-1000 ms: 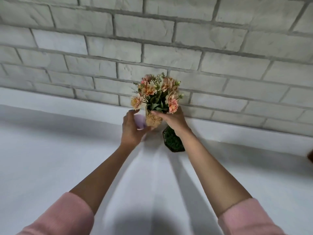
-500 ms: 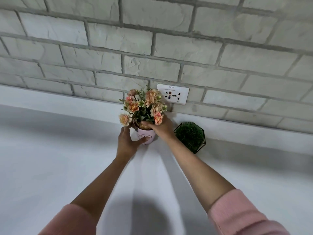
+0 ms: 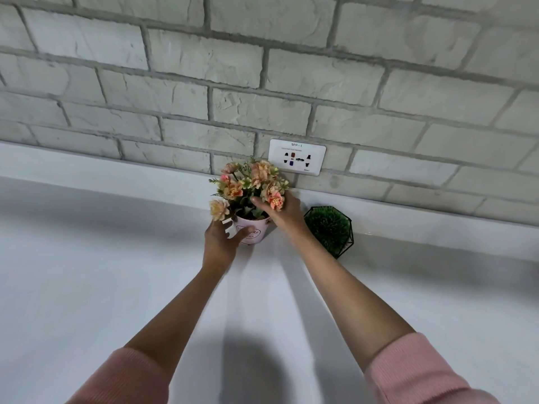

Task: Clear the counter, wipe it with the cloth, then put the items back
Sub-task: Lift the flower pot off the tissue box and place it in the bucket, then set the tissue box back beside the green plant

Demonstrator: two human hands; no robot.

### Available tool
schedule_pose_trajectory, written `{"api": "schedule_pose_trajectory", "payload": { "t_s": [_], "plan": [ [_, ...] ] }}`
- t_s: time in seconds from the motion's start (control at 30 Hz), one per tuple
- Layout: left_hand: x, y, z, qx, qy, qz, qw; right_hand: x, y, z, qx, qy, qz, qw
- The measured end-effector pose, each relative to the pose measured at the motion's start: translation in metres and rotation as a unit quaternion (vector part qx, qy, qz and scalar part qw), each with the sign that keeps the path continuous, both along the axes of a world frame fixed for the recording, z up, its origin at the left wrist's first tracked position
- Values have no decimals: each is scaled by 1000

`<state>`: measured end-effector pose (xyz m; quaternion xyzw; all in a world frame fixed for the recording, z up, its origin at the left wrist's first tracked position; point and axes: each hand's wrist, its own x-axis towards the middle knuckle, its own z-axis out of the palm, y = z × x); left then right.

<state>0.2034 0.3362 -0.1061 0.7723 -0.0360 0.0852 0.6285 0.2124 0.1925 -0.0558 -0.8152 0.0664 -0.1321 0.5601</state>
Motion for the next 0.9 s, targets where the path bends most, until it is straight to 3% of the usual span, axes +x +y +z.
{"api": "schedule_pose_trajectory", "payload": {
  "t_s": [0.33,0.47,0.63,0.9],
  "plan": [
    [-15,-2,-3,38,4,14,999,-17,-8,7,47,-12,28,998],
    [-42,-11,-9,95,-41,65,993,-39,-29,15,42,-2,48,998],
    [-79,-49,-5,130,-93,40,986,-82,-81,22,21,25,8,999],
    [-126,-187,43,169,-240,-56,954,-173,-213,52,48,-51,-144,987]
  ]
}}
